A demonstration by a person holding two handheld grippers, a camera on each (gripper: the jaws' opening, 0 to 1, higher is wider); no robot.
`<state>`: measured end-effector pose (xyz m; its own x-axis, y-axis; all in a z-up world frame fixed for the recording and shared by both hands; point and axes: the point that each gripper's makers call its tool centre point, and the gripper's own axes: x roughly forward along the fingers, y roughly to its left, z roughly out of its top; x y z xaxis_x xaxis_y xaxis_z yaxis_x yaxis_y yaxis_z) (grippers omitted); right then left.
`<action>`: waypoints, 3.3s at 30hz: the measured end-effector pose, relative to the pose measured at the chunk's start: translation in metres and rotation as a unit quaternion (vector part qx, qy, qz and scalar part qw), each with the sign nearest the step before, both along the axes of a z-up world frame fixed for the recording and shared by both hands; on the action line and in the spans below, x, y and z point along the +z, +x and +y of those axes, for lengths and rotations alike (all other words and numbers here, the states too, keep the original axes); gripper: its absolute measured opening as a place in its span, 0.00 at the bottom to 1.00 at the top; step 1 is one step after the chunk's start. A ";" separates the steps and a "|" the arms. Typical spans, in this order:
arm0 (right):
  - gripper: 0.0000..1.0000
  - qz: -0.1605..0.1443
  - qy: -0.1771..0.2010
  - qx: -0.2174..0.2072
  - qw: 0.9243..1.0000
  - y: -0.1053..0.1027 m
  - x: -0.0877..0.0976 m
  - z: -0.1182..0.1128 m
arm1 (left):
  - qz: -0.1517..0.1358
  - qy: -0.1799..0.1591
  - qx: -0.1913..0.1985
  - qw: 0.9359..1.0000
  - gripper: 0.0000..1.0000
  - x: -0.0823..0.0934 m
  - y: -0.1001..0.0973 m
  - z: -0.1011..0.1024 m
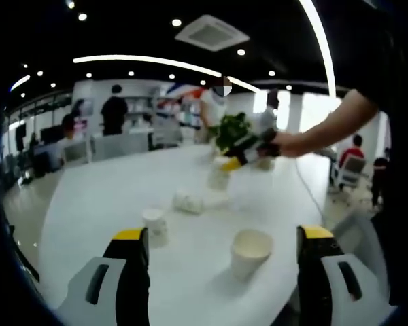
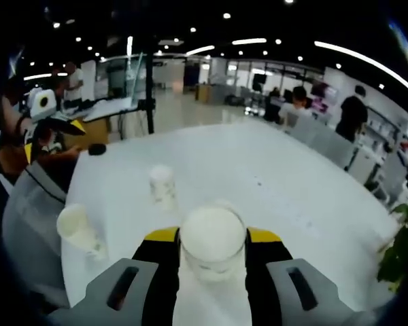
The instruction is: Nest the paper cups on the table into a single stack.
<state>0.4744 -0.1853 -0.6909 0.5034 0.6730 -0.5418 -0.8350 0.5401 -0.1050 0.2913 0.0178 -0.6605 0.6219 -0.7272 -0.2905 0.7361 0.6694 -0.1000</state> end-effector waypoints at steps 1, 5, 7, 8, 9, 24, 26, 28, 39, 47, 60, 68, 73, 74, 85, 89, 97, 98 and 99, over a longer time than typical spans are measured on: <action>0.34 0.000 0.003 0.001 1.000 -0.002 0.001 0.002 | 0.000 -0.001 -0.002 1.000 0.89 0.000 0.000 0.000; 0.34 -0.004 0.004 0.009 1.000 -0.011 0.007 0.008 | -0.001 -0.004 -0.002 1.000 0.89 0.000 0.000 -0.001; 0.34 -0.005 0.010 0.011 1.000 -0.015 0.013 0.011 | 0.000 -0.004 -0.001 1.000 0.89 -0.001 0.000 0.000; 0.34 -0.006 0.020 0.010 1.000 -0.017 0.017 0.013 | 0.000 -0.004 -0.001 1.000 0.89 -0.001 0.000 0.000; 0.34 -0.013 0.036 0.012 0.999 -0.019 0.025 0.017 | 0.001 -0.004 -0.002 1.000 0.89 -0.002 0.000 0.001; 0.34 -0.046 0.065 0.044 0.996 -0.051 0.066 0.038 | 0.004 -0.006 -0.001 1.000 0.89 -0.002 0.003 0.002; 0.34 -0.046 0.070 0.044 0.996 -0.053 0.069 0.039 | 0.003 -0.005 -0.002 1.000 0.89 -0.002 0.003 0.001; 0.34 -0.043 0.082 0.039 0.995 -0.054 0.072 0.039 | 0.002 -0.004 -0.004 1.000 0.89 -0.002 0.004 0.001; 0.34 -0.043 0.129 0.035 0.990 -0.080 0.086 0.044 | 0.002 -0.011 -0.004 1.000 0.89 0.002 0.010 -0.003; 0.34 -0.060 0.127 0.055 0.989 -0.104 0.091 0.054 | 0.004 -0.029 0.006 1.000 0.89 0.008 0.015 -0.002; 0.34 -0.036 0.220 0.034 0.974 -0.125 0.118 0.065 | -0.005 -0.046 0.005 0.999 0.89 0.023 0.018 -0.010; 0.34 -0.018 0.228 0.036 0.973 -0.137 0.105 0.074 | -0.013 -0.043 -0.018 0.999 0.88 0.031 0.010 -0.025; 0.34 -0.011 0.241 0.031 0.970 -0.137 0.105 0.078 | -0.017 -0.047 -0.025 0.998 0.88 0.037 0.011 -0.033; 0.34 -0.009 0.243 0.030 0.969 -0.136 0.105 0.078 | -0.018 -0.046 -0.027 0.998 0.88 0.037 0.010 -0.034; 0.34 -0.013 0.268 0.033 0.963 -0.140 0.124 0.080 | -0.016 -0.043 -0.030 0.999 0.88 0.037 0.005 -0.034; 0.34 -0.011 0.285 0.026 0.958 -0.140 0.131 0.077 | -0.013 -0.045 -0.026 0.999 0.88 0.036 0.004 -0.033; 0.34 -0.012 0.288 0.024 0.957 -0.141 0.134 0.077 | -0.014 -0.046 -0.027 0.998 0.88 0.037 0.001 -0.032; 0.34 -0.013 0.288 0.025 0.957 -0.142 0.135 0.077 | -0.015 -0.047 -0.028 0.998 0.87 0.038 0.001 -0.032; 0.34 -0.013 0.289 0.026 0.957 -0.142 0.136 0.078 | -0.015 -0.048 -0.028 0.998 0.87 0.038 0.002 -0.032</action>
<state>0.3322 -0.1071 -0.5552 0.4692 0.8811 -0.0597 -0.8635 0.4719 0.1782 0.2928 -0.0145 -0.6224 0.5877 -0.7840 -0.2000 0.7752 0.6164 -0.1385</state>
